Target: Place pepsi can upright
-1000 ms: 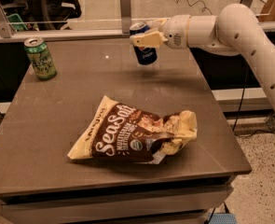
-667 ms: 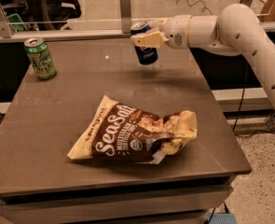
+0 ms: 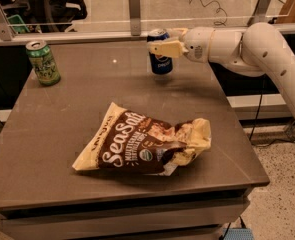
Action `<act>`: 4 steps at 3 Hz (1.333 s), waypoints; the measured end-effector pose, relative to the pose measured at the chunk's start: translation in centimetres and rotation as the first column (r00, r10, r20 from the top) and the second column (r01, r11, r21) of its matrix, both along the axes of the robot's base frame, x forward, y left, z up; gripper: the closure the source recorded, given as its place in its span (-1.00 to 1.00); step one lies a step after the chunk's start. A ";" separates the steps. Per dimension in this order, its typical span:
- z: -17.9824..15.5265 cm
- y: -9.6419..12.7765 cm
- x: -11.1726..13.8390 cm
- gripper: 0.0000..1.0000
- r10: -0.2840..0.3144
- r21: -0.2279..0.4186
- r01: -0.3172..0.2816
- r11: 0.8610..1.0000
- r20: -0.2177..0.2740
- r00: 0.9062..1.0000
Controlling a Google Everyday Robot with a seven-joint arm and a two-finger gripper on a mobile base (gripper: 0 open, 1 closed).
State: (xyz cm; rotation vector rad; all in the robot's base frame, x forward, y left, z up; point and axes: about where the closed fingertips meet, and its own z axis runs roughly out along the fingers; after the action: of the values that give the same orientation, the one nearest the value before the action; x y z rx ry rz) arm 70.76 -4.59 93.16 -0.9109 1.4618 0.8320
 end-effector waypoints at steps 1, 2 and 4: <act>-0.6 -1.2 -0.4 1.00 -0.020 0.046 0.020 0.999 -0.007 1.000; -1.1 -2.0 -0.6 0.63 -0.027 0.062 0.028 0.998 -0.019 0.999; -1.6 -3.4 -1.2 -0.30 -0.054 0.060 0.056 0.997 -0.029 0.998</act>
Offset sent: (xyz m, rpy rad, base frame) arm -0.0081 -0.0364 -0.0188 0.0810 0.0319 -0.0466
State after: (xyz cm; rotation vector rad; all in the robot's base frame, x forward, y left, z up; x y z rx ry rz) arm 69.61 -7.96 91.53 -0.8127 1.4708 0.8465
